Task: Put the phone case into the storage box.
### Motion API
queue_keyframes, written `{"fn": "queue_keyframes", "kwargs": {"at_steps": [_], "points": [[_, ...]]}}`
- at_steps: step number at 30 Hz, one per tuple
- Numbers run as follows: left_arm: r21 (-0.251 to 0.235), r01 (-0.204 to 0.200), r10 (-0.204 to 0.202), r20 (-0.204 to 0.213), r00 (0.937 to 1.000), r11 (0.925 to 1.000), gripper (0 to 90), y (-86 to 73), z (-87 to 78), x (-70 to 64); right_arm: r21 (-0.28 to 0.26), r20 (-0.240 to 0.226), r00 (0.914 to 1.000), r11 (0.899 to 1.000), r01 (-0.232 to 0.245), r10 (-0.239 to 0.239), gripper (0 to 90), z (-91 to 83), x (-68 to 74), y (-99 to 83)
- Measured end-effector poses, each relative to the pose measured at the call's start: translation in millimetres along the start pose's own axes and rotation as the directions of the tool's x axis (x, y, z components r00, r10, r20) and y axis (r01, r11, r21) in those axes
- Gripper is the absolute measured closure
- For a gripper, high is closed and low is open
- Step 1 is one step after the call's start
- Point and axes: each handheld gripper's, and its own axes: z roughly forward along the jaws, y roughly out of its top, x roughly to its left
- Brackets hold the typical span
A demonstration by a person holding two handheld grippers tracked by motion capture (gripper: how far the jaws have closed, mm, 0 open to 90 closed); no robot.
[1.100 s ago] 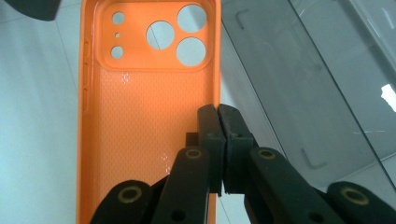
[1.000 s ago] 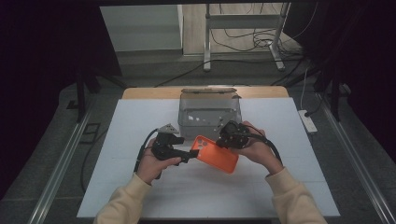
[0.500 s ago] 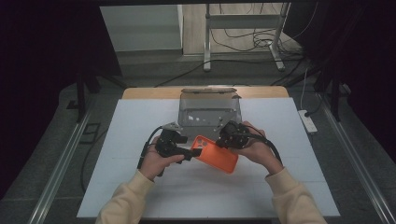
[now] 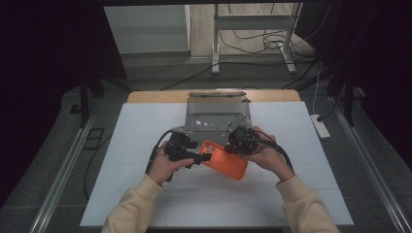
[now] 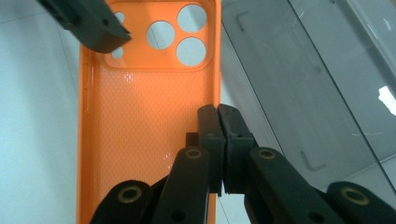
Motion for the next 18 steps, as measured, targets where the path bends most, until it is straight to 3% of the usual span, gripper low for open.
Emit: {"fn": "queue_keyframes", "kwargs": {"at_steps": [10, 18], "points": [[0.028, 0.007, -0.007, 0.013, 0.9999, 0.9996, 31.9, -0.5, 5.8, 3.1, 0.002, -0.004, 1.0000, 1.000, 0.006, -0.006, 88.0, 3.6, 4.3, 2.6], [0.034, 0.015, -0.017, 0.056, 0.9983, 0.9993, 45.4, -0.8, 6.0, 5.0, -0.010, 0.000, 0.9999, 1.000, 0.012, -0.012, 88.0, 3.7, 4.9, 2.9]]}}
